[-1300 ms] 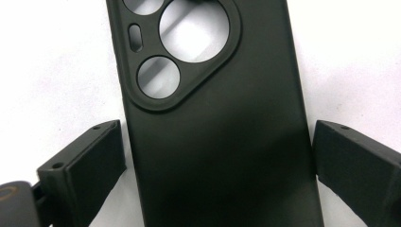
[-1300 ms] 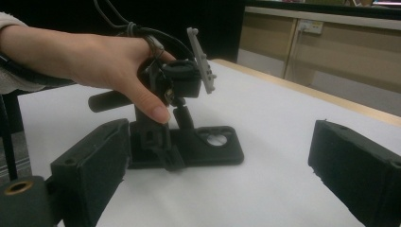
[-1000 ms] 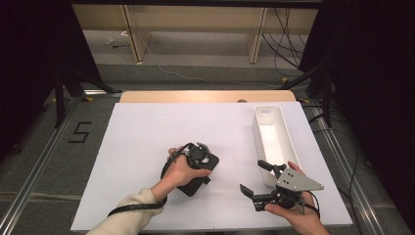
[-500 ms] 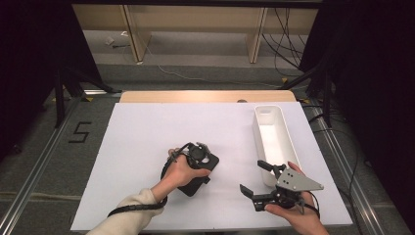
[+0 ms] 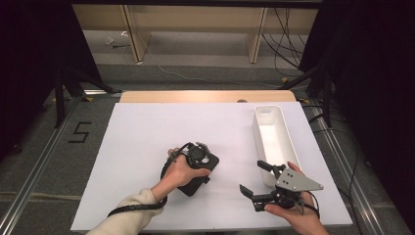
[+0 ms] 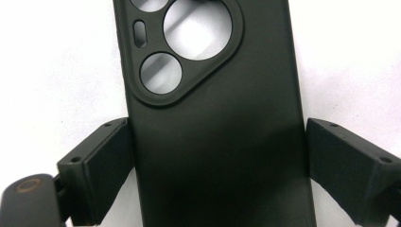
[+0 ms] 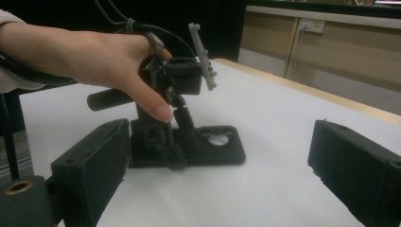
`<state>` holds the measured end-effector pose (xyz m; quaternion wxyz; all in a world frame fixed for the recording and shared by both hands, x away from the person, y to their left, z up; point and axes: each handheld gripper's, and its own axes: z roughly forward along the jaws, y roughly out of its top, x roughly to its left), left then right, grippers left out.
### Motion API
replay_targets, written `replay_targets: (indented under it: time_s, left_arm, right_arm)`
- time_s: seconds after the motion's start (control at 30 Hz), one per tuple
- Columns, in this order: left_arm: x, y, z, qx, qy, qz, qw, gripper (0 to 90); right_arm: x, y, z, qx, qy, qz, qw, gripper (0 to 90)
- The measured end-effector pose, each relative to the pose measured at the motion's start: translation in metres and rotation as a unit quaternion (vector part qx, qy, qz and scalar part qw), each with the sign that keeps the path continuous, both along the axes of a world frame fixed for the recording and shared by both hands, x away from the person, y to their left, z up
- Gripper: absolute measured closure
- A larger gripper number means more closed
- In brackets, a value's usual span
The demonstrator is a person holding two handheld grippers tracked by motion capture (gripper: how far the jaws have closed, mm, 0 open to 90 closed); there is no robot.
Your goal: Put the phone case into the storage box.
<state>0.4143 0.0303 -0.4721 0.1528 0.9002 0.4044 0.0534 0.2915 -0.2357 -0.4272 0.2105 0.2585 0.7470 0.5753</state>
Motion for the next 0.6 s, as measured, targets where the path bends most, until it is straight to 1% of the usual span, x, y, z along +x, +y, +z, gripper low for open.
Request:
replay_targets:
  time_s: [0.6]
  left_arm:
    - [0.0004, 0.0013, 0.0006, -0.003, -0.001, 0.002, 1.0000, 12.6]
  right_arm:
    - [-0.0002, 0.0006, -0.0006, 0.001, 0.002, -0.001, 1.0000, 8.2]
